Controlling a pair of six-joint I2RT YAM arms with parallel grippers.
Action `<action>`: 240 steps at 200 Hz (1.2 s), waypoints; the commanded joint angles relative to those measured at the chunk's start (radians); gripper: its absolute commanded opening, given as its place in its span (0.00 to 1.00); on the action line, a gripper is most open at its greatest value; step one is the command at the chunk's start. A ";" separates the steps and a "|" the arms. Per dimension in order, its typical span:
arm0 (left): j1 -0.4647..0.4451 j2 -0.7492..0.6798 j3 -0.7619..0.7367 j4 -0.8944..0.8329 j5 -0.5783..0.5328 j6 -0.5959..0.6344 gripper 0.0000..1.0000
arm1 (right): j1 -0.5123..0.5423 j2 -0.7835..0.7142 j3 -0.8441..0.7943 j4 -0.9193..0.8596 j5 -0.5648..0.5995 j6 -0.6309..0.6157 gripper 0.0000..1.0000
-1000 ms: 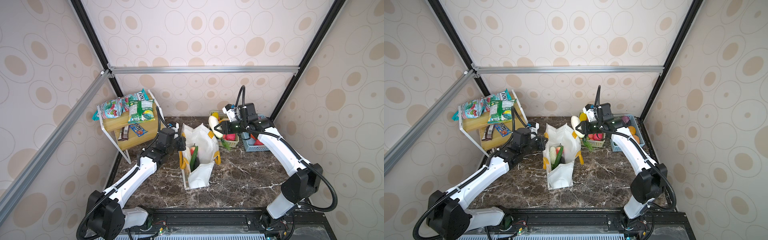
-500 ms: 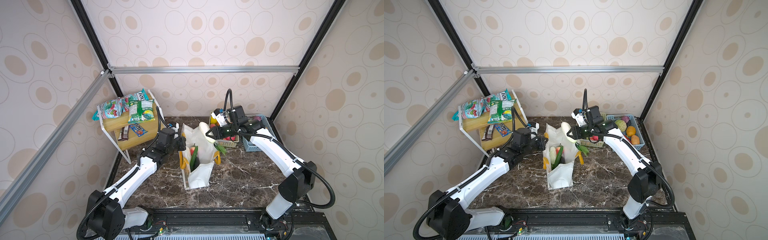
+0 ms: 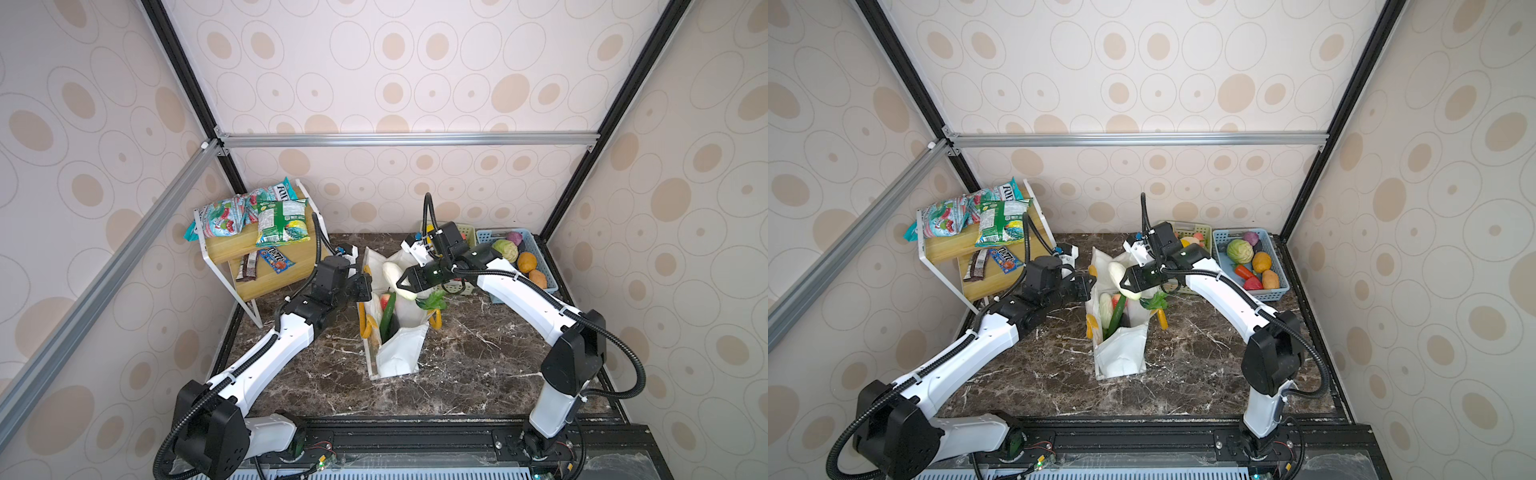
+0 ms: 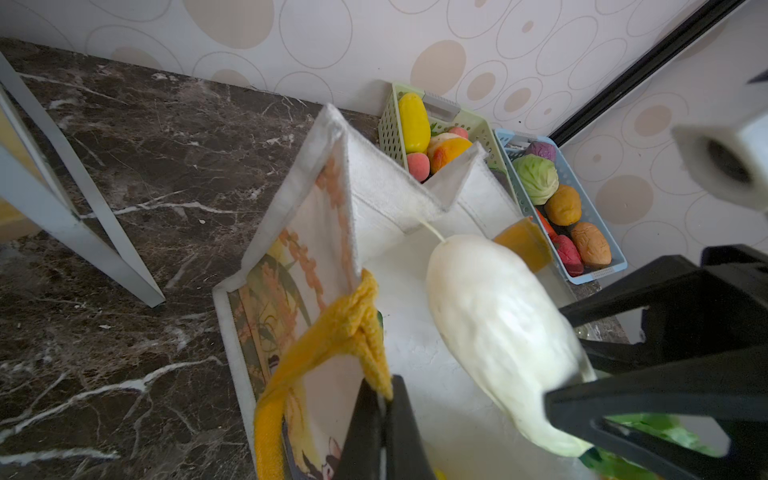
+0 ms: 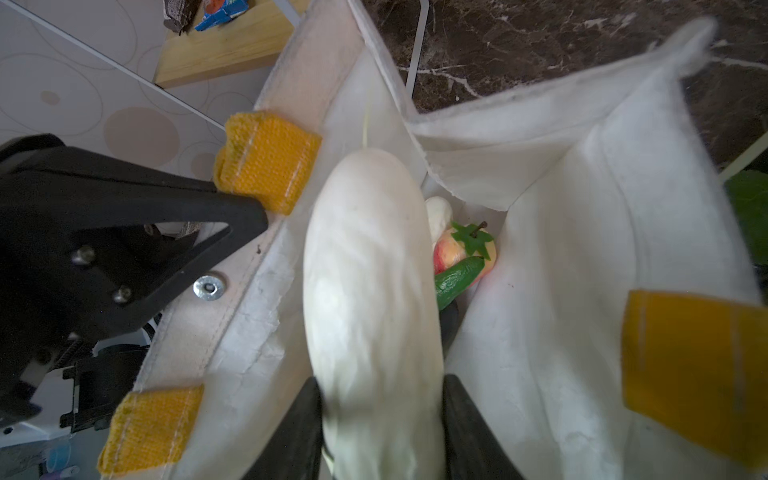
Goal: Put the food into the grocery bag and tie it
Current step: 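Carry the white vegetable over the bag opening with the right gripper, then lower the white vegetable into the bag and open the right gripper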
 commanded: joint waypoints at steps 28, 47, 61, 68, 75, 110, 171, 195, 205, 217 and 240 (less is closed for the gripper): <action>-0.003 -0.008 0.011 0.027 0.003 0.005 0.00 | 0.021 0.066 0.063 -0.030 0.016 -0.023 0.40; -0.002 -0.008 0.012 0.028 0.003 0.004 0.00 | 0.026 0.088 0.076 -0.029 0.015 -0.022 0.40; -0.003 -0.008 0.012 0.028 0.003 0.004 0.00 | 0.028 0.105 0.086 -0.027 0.013 -0.020 0.40; -0.003 -0.008 0.012 0.027 0.003 0.004 0.00 | 0.030 0.113 0.090 -0.027 0.012 -0.018 0.40; -0.003 -0.008 0.012 0.026 0.003 0.005 0.00 | 0.032 0.123 0.094 -0.026 0.011 -0.017 0.40; -0.003 -0.008 0.014 0.025 0.002 0.008 0.00 | 0.042 0.159 0.101 -0.017 0.014 -0.004 0.40; -0.003 -0.003 0.011 0.029 0.002 0.007 0.00 | 0.076 0.210 0.096 -0.005 0.030 0.007 0.39; -0.002 -0.005 0.008 0.027 0.002 0.009 0.00 | 0.090 0.220 0.083 0.002 0.034 0.008 0.39; -0.003 -0.006 0.006 0.027 0.000 0.008 0.00 | 0.095 0.223 0.077 0.003 0.036 0.007 0.39; -0.002 -0.008 0.005 0.027 0.000 0.008 0.00 | 0.103 0.223 0.066 0.008 0.039 0.005 0.39; -0.002 -0.008 0.007 0.027 -0.001 0.007 0.00 | 0.111 0.224 0.048 0.014 0.044 0.005 0.39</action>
